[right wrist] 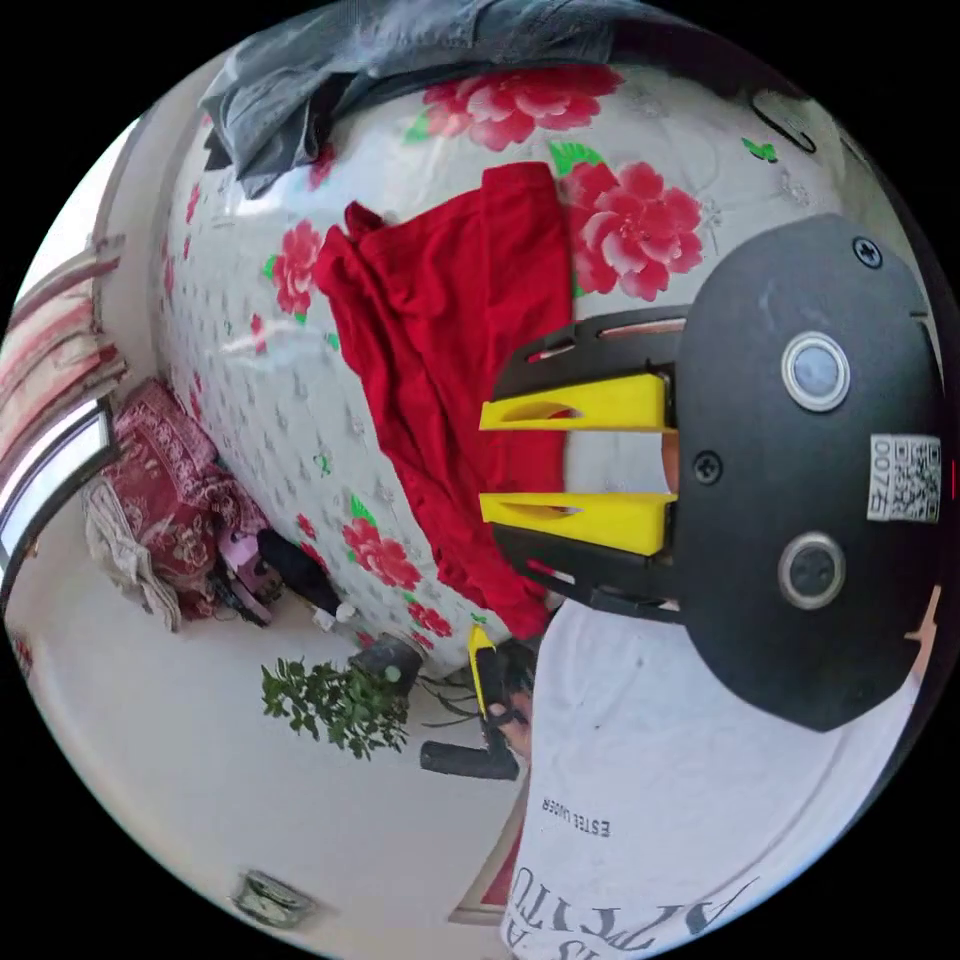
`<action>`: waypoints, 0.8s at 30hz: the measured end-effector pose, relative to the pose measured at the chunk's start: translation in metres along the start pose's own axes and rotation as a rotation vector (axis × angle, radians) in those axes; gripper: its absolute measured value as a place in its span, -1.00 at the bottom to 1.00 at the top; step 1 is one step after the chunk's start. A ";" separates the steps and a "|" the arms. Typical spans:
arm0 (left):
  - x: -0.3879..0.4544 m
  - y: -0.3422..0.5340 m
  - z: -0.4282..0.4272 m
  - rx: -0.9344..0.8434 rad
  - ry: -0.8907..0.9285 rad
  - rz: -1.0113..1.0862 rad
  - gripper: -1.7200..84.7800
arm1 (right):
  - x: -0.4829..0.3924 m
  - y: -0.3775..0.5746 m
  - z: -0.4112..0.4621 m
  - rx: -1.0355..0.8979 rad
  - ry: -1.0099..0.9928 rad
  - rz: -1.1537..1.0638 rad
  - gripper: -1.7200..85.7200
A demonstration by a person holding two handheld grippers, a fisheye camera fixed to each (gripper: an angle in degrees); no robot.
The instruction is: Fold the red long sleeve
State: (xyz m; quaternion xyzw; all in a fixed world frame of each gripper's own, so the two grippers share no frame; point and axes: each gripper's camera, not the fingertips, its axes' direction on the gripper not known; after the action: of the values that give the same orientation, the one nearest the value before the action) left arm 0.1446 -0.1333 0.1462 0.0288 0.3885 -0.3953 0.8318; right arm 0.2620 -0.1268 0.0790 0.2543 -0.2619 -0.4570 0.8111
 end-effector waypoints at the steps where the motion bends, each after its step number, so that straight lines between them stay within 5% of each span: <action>1: 0.003 -0.002 0.009 -0.017 -0.008 0.018 -0.76 | 0.010 0.000 0.000 0.009 0.024 0.034 -0.80; 5: 0.021 -0.021 0.095 -0.216 -0.159 0.124 -0.72 | 0.063 -0.003 0.014 0.023 0.188 0.155 -0.78; 9: 0.044 -0.048 0.133 -0.206 -0.376 0.398 -0.77 | 0.093 -0.003 0.076 -0.170 0.234 0.201 -0.77; 13: 0.026 -0.102 0.145 -0.216 -0.493 0.413 -0.77 | 0.069 0.010 0.114 -0.212 0.223 0.131 -0.76; 18: -0.028 -0.161 0.106 -0.083 -0.527 0.196 -0.78 | 0.017 0.020 0.156 -0.310 0.172 -0.122 -0.78; 24: 0.002 -0.128 0.046 0.145 -0.423 0.268 -0.80 | 0.060 0.013 0.132 -0.105 0.185 0.125 -0.81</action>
State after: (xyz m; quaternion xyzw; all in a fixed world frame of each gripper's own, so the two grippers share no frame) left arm 0.0870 -0.2390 0.2103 0.0564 0.1691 -0.3055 0.9353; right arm 0.2098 -0.1960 0.1958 0.2356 -0.1772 -0.3932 0.8709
